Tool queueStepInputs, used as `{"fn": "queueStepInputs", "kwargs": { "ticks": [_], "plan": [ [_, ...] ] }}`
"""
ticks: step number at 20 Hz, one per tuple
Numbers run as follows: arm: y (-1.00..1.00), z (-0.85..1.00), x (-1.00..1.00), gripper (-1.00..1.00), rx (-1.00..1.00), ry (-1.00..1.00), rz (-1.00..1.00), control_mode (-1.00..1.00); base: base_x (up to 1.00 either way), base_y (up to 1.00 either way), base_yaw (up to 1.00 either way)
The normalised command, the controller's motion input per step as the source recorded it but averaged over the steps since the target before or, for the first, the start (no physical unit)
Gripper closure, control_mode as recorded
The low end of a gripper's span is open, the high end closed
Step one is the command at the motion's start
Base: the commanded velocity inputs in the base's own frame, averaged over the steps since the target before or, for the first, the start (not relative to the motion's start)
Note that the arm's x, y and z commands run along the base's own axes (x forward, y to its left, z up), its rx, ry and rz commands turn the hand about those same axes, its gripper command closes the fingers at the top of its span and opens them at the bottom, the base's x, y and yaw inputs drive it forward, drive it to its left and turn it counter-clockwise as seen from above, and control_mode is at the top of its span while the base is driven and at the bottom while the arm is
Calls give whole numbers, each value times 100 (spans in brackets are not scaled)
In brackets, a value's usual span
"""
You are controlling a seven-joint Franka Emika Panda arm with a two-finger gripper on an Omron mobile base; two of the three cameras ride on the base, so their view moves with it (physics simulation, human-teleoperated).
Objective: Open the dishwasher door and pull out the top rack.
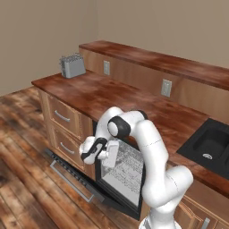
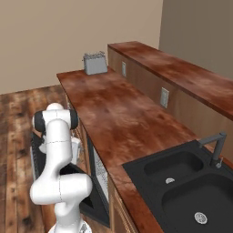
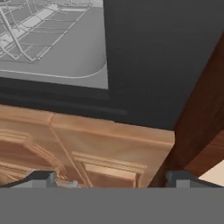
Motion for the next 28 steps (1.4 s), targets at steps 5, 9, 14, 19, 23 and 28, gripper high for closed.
{"fn": "queueStepInputs", "kwargs": {
  "ticks": [5, 9, 14, 19, 23, 28],
  "plan": [
    [-10, 0, 19, -100, 0, -8, 8, -100, 0, 0, 0],
    [0, -16, 4, -100, 0, -11, 13, -100, 0, 0, 0],
    [-4, -6, 15, -100, 1, -9, 17, -100, 0, 0, 0],
    [-15, -1, 24, -100, 7, -2, 15, -100, 0, 0, 0],
    [-20, -4, 25, -100, 13, 0, 9, -100, 0, 0, 0],
    [-17, -29, 28, -100, 15, 3, 3, -100, 0, 0, 0]
  ]
}}
